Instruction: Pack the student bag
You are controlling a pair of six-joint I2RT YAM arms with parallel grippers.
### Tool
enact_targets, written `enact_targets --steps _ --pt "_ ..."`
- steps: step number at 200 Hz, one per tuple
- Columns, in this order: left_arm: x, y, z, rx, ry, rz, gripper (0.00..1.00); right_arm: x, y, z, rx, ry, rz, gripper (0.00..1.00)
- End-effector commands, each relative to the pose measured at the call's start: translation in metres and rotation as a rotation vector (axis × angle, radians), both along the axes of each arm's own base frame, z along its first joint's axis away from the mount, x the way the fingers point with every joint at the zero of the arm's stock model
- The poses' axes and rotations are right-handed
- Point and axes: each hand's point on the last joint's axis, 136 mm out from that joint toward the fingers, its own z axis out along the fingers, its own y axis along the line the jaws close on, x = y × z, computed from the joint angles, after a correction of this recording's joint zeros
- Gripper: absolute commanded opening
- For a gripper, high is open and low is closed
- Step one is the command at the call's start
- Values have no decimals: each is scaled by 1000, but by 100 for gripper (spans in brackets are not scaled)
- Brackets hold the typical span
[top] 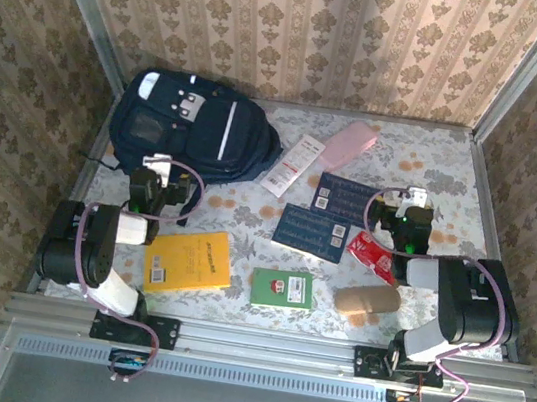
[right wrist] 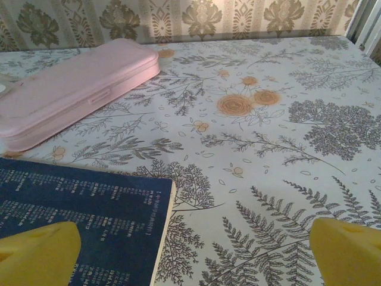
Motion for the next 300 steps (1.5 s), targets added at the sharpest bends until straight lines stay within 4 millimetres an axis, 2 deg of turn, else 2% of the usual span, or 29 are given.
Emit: enact_targets --steps 1,19,250,270,288,295,300 --pt "4 1 15 21 -57 2 100 5 2 4 4 -7 21 100" --pt "4 1 14 20 -53 2 100 7 11 3 20 2 90 100" --pt "5 2 13 -14 -41 -22 100 7 11 4 28 -1 95 100" --pt "4 4 17 -9 -59 -11 100 5 11 4 28 -7 96 100" --pt "-2 12 38 0 -88 49 100 3 18 18 0 0 114 100" --pt "-4 12 45 2 -82 53 100 2 19 28 -28 19 97 100" --pt "-5 11 52 4 -83 49 100 1 21 45 -51 7 90 100"
